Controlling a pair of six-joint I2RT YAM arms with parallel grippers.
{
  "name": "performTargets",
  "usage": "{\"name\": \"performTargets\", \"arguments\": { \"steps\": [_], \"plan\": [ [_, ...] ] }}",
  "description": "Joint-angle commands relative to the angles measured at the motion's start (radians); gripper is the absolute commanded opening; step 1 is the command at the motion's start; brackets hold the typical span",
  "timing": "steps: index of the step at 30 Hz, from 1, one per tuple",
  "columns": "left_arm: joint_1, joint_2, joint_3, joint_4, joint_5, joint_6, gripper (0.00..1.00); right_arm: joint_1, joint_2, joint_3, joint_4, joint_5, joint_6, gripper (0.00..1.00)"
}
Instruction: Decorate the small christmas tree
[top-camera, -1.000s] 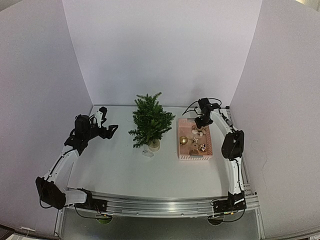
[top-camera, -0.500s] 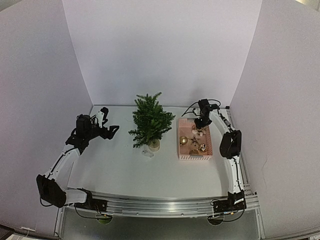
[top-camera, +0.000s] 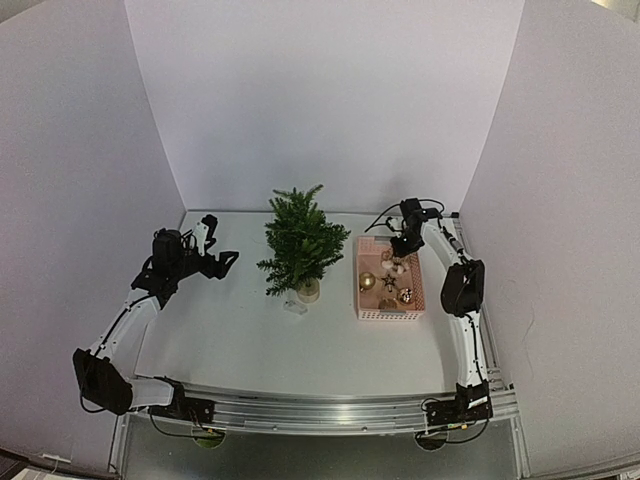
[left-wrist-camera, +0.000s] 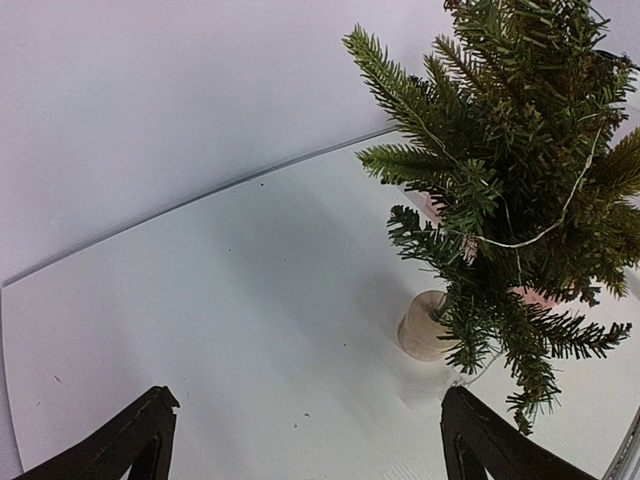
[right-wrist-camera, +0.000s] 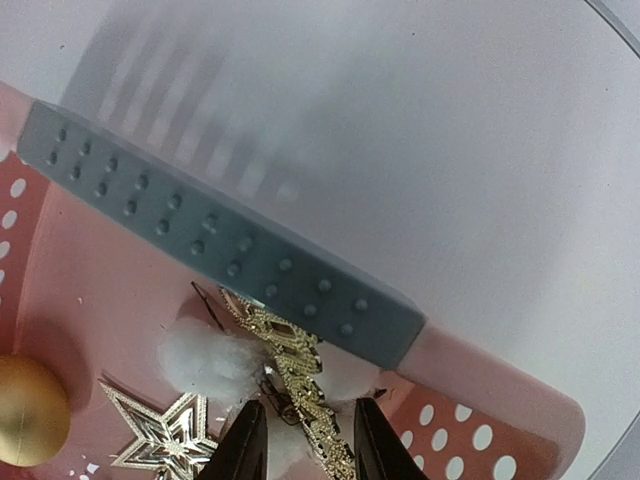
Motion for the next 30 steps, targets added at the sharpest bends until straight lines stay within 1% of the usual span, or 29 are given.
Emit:
{"name": "performTargets", "arguments": {
  "steps": [1,4,8,11,12,22,30],
  "plan": [
    [0.004,-0.003,0.025,0.039,0.020,0.013,0.92,0.002,-0.019,0.000,-0.024,-0.051,-0.006,0.27],
    [0.004,-0.003,0.023,0.043,0.021,0.015,0.92,0.002,-0.033,-0.007,-0.026,-0.060,-0.003,0.22],
    [0.005,-0.004,0.017,0.054,0.022,0.018,0.92,0.002,-0.039,-0.015,-0.028,-0.064,-0.001,0.09],
    [0.005,-0.006,0.018,0.053,0.022,0.023,0.92,0.002,-0.041,-0.018,-0.030,-0.067,0.001,0.01],
    [0.005,-0.006,0.018,0.052,0.021,0.025,0.92,0.002,-0.042,-0.018,-0.031,-0.069,0.001,0.00],
    [0.005,0.001,0.023,0.054,0.029,0.032,0.92,0.002,-0.089,-0.009,-0.033,-0.083,0.018,0.00],
    [0.005,0.002,0.027,0.058,0.041,0.041,0.92,0.001,-0.178,-0.023,-0.033,-0.134,0.044,0.00]
  ]
}}
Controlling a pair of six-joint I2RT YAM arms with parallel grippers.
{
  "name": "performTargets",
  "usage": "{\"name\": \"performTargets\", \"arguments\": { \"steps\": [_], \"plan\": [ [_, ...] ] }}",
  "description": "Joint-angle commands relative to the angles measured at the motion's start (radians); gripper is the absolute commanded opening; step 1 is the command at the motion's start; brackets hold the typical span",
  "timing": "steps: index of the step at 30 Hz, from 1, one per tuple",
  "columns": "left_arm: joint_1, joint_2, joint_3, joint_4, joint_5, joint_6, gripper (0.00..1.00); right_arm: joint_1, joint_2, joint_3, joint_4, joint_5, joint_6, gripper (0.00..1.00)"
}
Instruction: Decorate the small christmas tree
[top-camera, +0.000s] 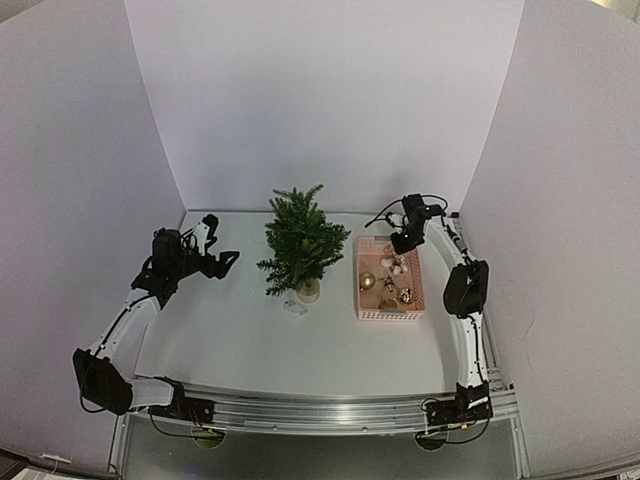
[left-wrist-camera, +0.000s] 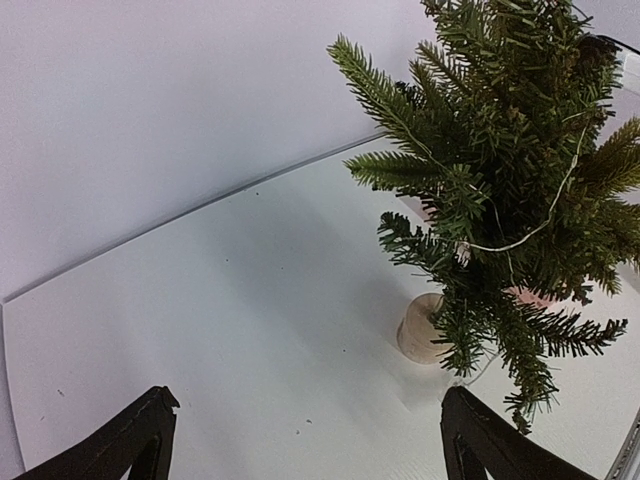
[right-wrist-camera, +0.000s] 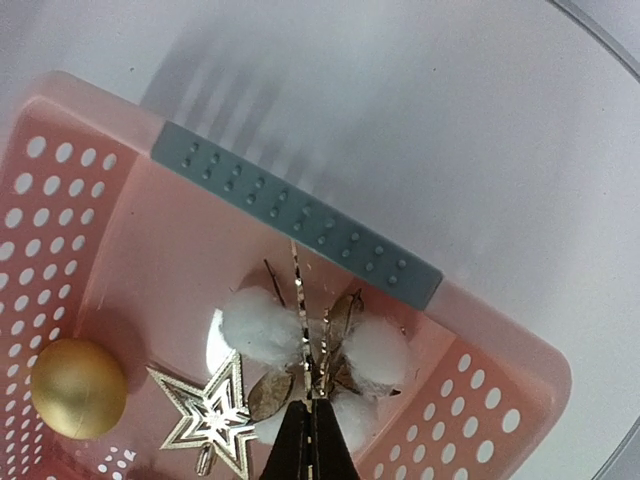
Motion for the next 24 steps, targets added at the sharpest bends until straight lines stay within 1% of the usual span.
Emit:
{"name": "performTargets", "arguments": {
  "steps": [1,10,18,21,24],
  "plan": [
    [0.004,0.001,0.026,0.043,0.023,0.016,0.92,0.002,-0.136,-0.016,-0.017,-0.065,0.025,0.00],
    [0.005,-0.021,0.019,0.050,0.047,0.018,0.92,0.002,-0.256,-0.033,-0.042,-0.137,0.057,0.00],
    [0.005,-0.055,0.020,0.070,0.088,-0.003,0.92,0.007,-0.494,-0.101,-0.057,-0.283,0.092,0.00],
    [0.003,-0.061,0.032,0.079,0.121,-0.018,0.92,0.010,-0.576,-0.085,-0.055,-0.332,0.114,0.00],
    [0.005,-0.063,0.064,0.091,0.168,-0.034,0.93,0.027,-0.636,-0.043,-0.041,-0.423,0.147,0.00]
  ]
}}
